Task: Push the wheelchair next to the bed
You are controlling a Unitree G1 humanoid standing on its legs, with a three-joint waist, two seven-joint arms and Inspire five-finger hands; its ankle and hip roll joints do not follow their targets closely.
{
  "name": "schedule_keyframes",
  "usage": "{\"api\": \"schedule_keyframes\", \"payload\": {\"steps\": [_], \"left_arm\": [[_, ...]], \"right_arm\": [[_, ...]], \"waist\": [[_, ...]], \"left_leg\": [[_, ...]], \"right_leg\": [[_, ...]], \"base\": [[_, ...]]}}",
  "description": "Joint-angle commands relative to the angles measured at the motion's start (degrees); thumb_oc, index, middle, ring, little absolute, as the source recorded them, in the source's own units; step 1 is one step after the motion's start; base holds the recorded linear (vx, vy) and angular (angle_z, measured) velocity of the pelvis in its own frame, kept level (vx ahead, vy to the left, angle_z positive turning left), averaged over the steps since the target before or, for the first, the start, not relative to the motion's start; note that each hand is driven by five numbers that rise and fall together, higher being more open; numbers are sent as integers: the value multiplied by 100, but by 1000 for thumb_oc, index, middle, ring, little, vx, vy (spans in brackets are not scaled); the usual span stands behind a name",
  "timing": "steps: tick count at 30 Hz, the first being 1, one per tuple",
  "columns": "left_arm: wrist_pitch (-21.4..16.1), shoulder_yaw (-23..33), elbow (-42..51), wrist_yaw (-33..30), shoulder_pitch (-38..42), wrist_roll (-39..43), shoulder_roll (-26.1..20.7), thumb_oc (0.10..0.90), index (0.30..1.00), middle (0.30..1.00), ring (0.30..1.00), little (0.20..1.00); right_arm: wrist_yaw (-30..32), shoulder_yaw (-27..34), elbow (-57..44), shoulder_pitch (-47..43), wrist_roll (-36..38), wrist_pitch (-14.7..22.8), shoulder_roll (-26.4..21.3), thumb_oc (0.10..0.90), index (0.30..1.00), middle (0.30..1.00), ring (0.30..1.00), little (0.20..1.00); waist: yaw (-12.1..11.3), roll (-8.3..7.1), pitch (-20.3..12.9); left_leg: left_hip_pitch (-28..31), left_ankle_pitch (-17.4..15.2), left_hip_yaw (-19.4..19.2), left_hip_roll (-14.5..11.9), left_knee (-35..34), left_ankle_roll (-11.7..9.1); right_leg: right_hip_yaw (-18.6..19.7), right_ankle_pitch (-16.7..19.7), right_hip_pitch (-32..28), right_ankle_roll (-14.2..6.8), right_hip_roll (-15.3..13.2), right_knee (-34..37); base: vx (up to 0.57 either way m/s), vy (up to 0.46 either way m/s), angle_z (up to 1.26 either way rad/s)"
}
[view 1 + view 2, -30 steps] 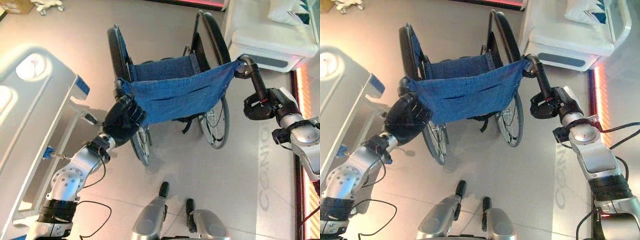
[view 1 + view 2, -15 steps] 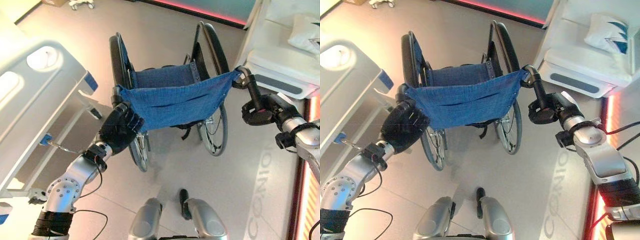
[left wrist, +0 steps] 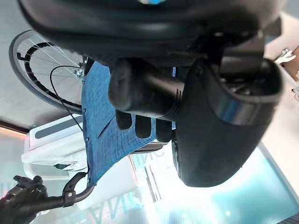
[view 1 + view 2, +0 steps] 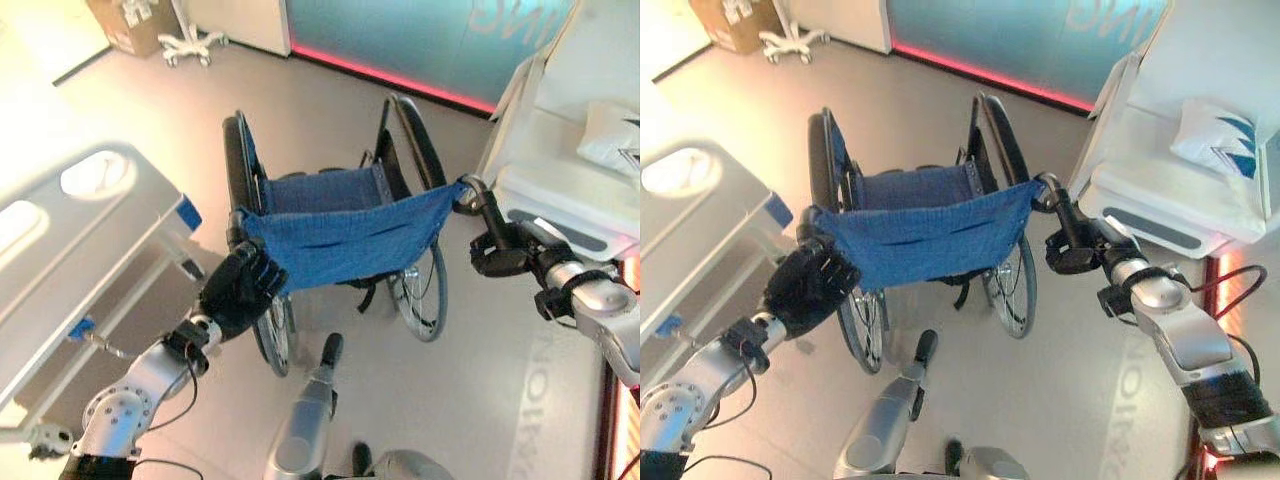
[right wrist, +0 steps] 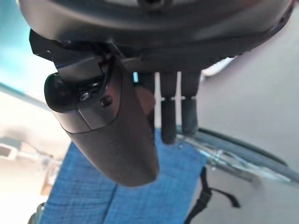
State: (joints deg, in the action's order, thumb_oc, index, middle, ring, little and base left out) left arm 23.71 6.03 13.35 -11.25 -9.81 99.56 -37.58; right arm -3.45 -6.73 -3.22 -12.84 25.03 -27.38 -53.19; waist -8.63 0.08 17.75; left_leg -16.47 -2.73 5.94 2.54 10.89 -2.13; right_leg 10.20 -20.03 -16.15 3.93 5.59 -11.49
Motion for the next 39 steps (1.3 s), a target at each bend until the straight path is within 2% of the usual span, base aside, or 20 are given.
{"api": "schedule_keyframes", "payload": {"steps": [1,3,5,6,9,11,12,14,15,18,19,21,24,26,29,31,32,34,37,39], "left_arm": [[-788,973,513,408,1265,210,-7,400,300,300,300,300],[-522,1057,353,363,1490,184,-25,400,300,300,300,300],[-428,1060,288,389,1581,214,-81,400,300,300,300,300],[-329,1089,247,412,1628,287,-158,400,300,300,300,300],[-267,1095,175,410,1689,386,-284,400,300,300,300,300],[-323,1047,159,425,1720,381,-319,400,300,300,300,300],[-454,1015,126,505,1741,374,-356,400,300,300,300,300],[-568,964,87,588,1777,312,-339,400,300,300,300,300],[-843,813,50,707,1904,174,-262,400,300,300,300,300],[-1086,657,50,757,2113,83,-236,400,300,300,300,300],[-1189,540,61,670,2279,36,-266,400,300,300,300,300],[-1193,524,105,545,2316,26,-329,400,300,300,300,300],[-1140,668,152,458,2184,37,-453,400,300,300,300,300],[-1097,792,207,476,2045,16,-453,400,300,300,300,300],[-762,975,212,526,1848,68,-396,400,300,300,300,300],[-549,1018,291,416,1709,108,-348,400,300,300,300,300],[-521,1024,311,395,1675,122,-348,400,300,300,300,300],[-485,1032,422,471,1490,182,-370,400,300,300,300,300],[-431,1067,554,458,1438,267,-365,400,300,300,300,300],[-382,1071,561,431,1436,216,-308,400,300,300,300,300]], "right_arm": [[-215,301,-395,-781,-231,1004,88,400,300,300,300,300],[-156,232,-406,-787,-333,885,257,400,300,300,300,300],[-79,182,-400,-828,-335,838,311,400,300,300,300,300],[-26,138,-383,-882,-325,803,337,400,300,300,300,300],[-10,94,-354,-949,-355,816,397,400,300,300,300,300],[-31,130,-383,-953,-365,819,372,400,300,300,300,300],[-23,154,-425,-979,-365,834,335,400,300,300,300,300],[-13,150,-410,-1025,-390,883,333,400,300,300,300,300],[23,95,-320,-1180,-454,1017,326,400,300,300,300,300],[112,45,-224,-1395,-414,1094,239,400,300,300,300,300],[166,22,-161,-1552,-346,1081,165,400,300,300,300,300],[146,56,-165,-1631,-257,1016,68,400,300,300,300,300],[43,191,-233,-1650,-95,842,-45,400,300,300,300,300],[7,178,-223,-1712,-85,799,-37,400,300,300,300,300],[24,102,-209,-1873,7,571,-131,400,300,300,300,300],[-2,39,-283,-1892,104,366,-262,400,300,300,300,300],[-29,18,-310,-1883,95,332,-293,400,300,300,300,300],[79,-160,-470,-1850,183,227,-482,400,300,300,300,300],[222,-298,-484,-1969,381,156,-586,400,300,300,300,300],[213,-388,-447,-2064,364,158,-567,400,300,300,300,300]], "waist": [[48,-392,-660],[-47,-494,-798],[-65,-518,-839],[-96,-512,-894],[-88,-490,-924],[-44,-455,-899],[-3,-431,-809],[23,-388,-726],[81,-315,-516],[197,-305,-289],[331,-344,-157],[443,-412,-98],[502,-462,-126],[481,-459,-152],[463,-487,-363],[467,-497,-550],[467,-465,-591],[431,-529,-700],[322,-584,-648],[230,-596,-591]], "left_leg": [[75,1164,-231,318,-320,220],[182,915,-335,500,-70,434],[223,852,-299,582,-9,495],[266,848,-239,624,-8,549],[416,715,-139,713,8,641],[458,674,-105,760,54,626],[480,571,-112,813,209,591],[485,581,-88,800,323,548],[498,575,40,809,548,471],[567,400,187,847,727,449],[708,115,204,840,881,463],[872,-255,188,817,1062,498],[1209,-805,268,720,1401,581],[1377,-869,340,619,1558,571],[1547,-533,530,489,1798,455],[1672,165,676,313,2304,266],[1694,271,693,238,2484,240],[1408,974,611,232,3832,110],[590,1003,477,500,4949,163],[247,830,424,585,4808,242]], "right_leg": [[-412,1097,94,-456,58,-138],[-737,1652,236,-719,-107,-1029],[-768,1869,370,-818,-121,-1427],[-746,2269,565,-961,-70,-1780],[-888,2298,967,-981,-194,-1973],[-973,2014,1094,-854,-250,-1583],[-1052,1640,1191,-692,-345,-889],[-1110,1501,1266,-593,-376,-516],[-1125,1577,1452,-503,-438,-28],[-957,2027,1691,-591,-603,447],[-744,2529,1954,-794,-808,807],[-579,2832,2291,-988,-994,1082],[-568,3070,2608,-1189,-1120,1339],[-662,3007,2643,-1173,-1064,1161],[-705,2846,2574,-981,-904,856],[-807,2726,2482,-760,-780,604],[-869,2642,2424,-705,-721,559],[-1042,2384,2099,-397,-556,524],[-1035,2176,1817,-240,-415,418],[-1001,2092,1632,-225,-317,376]], "base": [[405,107,-12],[487,141,-6],[354,117,-4],[393,123,2],[233,78,4],[269,48,7],[244,16,15],[167,-20,11],[148,-56,9],[149,-96,20],[234,-182,30],[375,-229,56],[558,-250,30],[549,-248,39],[563,-275,38],[455,-187,61],[574,-254,55],[553,-295,36],[360,-211,1],[338,-133,15]]}}
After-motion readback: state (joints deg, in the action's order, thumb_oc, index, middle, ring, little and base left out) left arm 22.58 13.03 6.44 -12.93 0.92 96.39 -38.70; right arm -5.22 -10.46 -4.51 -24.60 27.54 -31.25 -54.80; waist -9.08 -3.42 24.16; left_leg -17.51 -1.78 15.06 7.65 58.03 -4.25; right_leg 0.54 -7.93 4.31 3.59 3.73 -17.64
